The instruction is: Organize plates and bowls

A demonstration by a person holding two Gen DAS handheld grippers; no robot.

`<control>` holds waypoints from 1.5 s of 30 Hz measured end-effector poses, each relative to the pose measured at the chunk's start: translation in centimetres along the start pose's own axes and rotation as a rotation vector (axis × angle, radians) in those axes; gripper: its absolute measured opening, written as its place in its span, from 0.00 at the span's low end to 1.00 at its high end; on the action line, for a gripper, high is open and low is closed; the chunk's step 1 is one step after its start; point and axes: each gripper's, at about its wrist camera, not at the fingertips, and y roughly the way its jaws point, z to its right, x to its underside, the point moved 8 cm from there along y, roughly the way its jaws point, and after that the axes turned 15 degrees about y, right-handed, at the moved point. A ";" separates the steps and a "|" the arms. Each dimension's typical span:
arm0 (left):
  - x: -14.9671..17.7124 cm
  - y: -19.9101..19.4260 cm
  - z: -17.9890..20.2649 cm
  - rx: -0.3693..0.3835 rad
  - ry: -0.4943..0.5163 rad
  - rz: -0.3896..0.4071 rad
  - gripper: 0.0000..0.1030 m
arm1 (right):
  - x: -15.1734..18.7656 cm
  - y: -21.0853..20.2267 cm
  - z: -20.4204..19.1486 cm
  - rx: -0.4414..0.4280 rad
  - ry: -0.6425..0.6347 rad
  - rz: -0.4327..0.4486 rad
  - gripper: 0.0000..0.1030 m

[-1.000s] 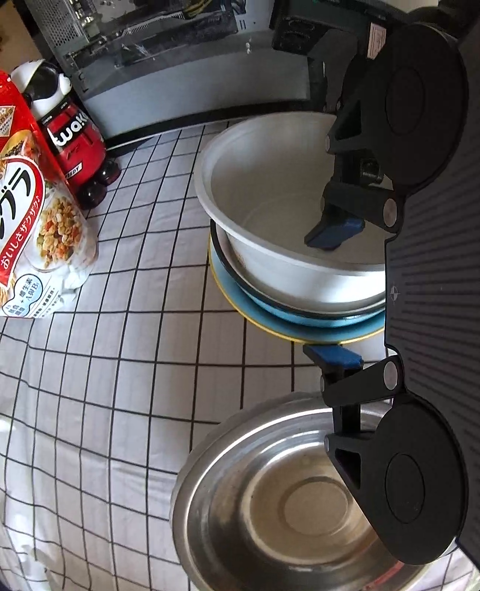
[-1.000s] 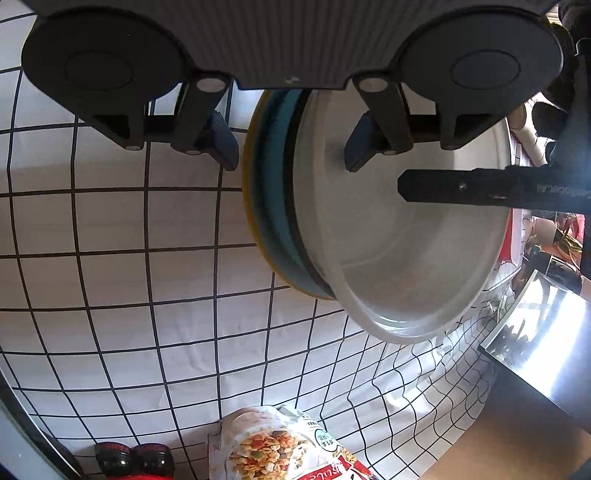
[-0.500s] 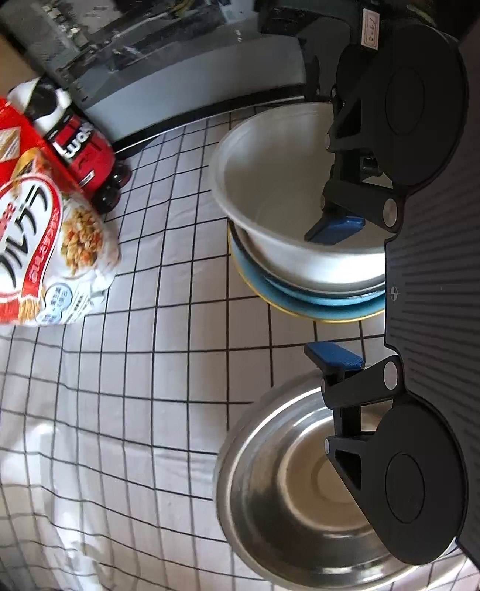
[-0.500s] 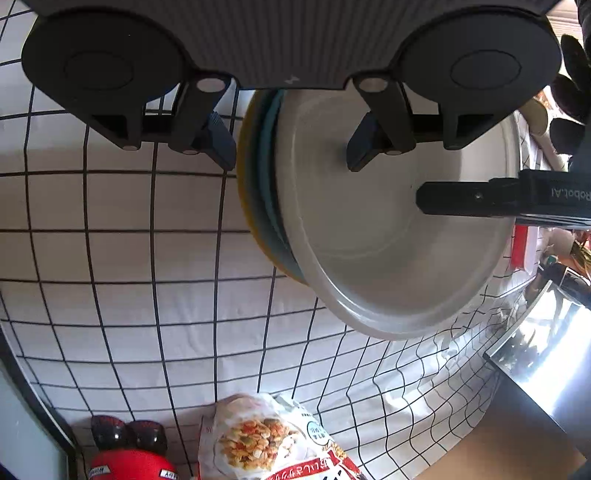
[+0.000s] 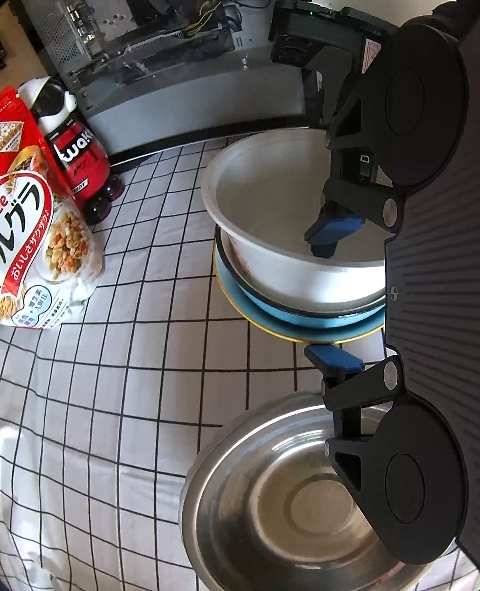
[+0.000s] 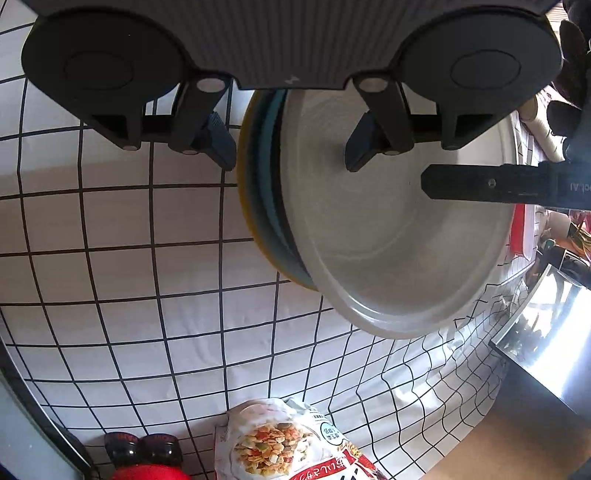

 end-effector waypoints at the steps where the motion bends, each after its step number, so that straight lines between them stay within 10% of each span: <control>1: 0.0 0.1 0.1 0.002 -0.002 -0.001 0.67 | 0.0 0.0 0.0 -0.005 -0.002 -0.001 0.64; 9: -0.5 0.8 1.3 -0.037 0.031 -0.011 0.84 | -0.6 0.0 -0.4 -0.059 0.006 0.000 0.64; 45: -0.7 2.0 1.1 -0.014 0.069 -0.064 0.78 | -1.0 0.6 0.5 -0.072 0.039 -0.077 0.59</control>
